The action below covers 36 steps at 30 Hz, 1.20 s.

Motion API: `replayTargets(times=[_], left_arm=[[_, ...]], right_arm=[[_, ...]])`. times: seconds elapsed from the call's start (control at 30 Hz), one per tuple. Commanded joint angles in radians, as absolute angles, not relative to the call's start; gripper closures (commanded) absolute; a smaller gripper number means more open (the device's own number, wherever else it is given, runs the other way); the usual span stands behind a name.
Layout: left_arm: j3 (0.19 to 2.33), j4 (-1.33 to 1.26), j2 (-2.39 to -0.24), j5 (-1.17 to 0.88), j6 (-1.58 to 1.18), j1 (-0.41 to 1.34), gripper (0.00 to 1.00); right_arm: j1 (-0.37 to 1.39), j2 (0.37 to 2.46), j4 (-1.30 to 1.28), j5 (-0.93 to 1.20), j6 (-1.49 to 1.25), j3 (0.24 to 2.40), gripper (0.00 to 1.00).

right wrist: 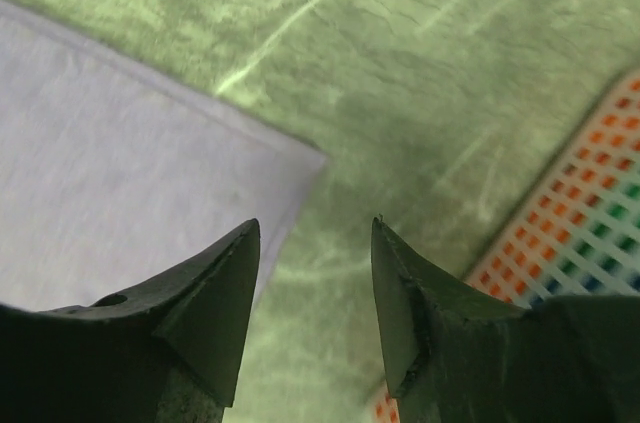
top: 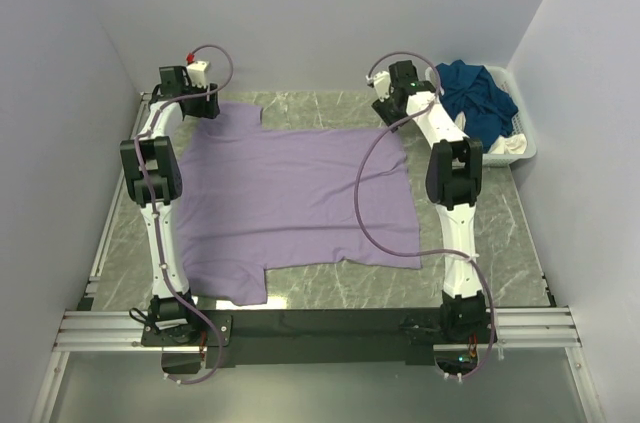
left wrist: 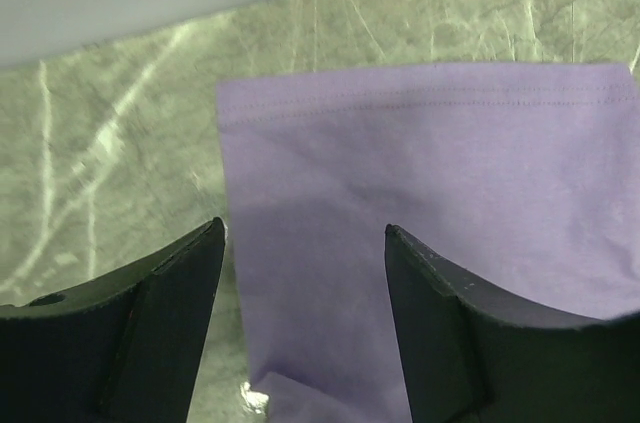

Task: Fold and stack the t-shirts
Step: Flatten the tshirt out, then fold the tshirt

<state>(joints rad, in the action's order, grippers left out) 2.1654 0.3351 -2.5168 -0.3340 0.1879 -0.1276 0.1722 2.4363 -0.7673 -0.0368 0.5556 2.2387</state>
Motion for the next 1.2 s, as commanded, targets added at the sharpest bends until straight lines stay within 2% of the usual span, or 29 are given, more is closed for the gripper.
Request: replayTargets(times=[0.0,0.23,0.33,0.53,0.73,0.83,0.87,1.03,1.13,1.17], left_arm=[[2.175,0.262,-2.494,-0.334,0.244,-0.127,0.29],[2.163,0.25,-2.491,-0.328,0.258,-0.129,0.28],[2.16,0.252,-2.494,-0.328,0.27,-0.129,0.28],[2.157,0.248,-2.5,-0.314,0.278,-0.129,0.28],[2.132,0.259,-2.479,-0.31,0.304,-0.129,0.28],[2.118,0.256,-2.464,-0.308,0.313,-0.129,0.29],[2.115,0.259,-2.461,-0.308,0.313,-0.129,0.29],[2.115,0.288,-2.456,-0.334,0.318,-0.127,0.29],[2.117,0.288,-2.46,-0.331,0.31,-0.124,0.29],[2.115,0.288,-2.461,-0.333,0.308,-0.124,0.29]], right_arm=[[0.173,2.474,-0.724,-0.025,0.558,2.287,0.44],[0.156,2.542,-0.724,-0.026,0.584,2.315,0.48],[0.163,2.603,-0.816,-0.003,0.609,2.428,0.5],[0.192,2.618,-0.903,0.038,0.709,2.421,0.57],[0.192,2.649,-0.977,0.011,0.736,2.439,0.55],[0.184,2.649,-1.037,0.032,0.726,2.424,0.6],[0.172,2.646,-1.037,0.044,0.723,2.422,0.65],[0.152,2.645,-1.075,0.083,0.697,2.434,0.62],[0.149,2.649,-1.08,0.084,0.68,2.442,0.52],[0.147,2.651,-1.081,0.084,0.678,2.444,0.55]])
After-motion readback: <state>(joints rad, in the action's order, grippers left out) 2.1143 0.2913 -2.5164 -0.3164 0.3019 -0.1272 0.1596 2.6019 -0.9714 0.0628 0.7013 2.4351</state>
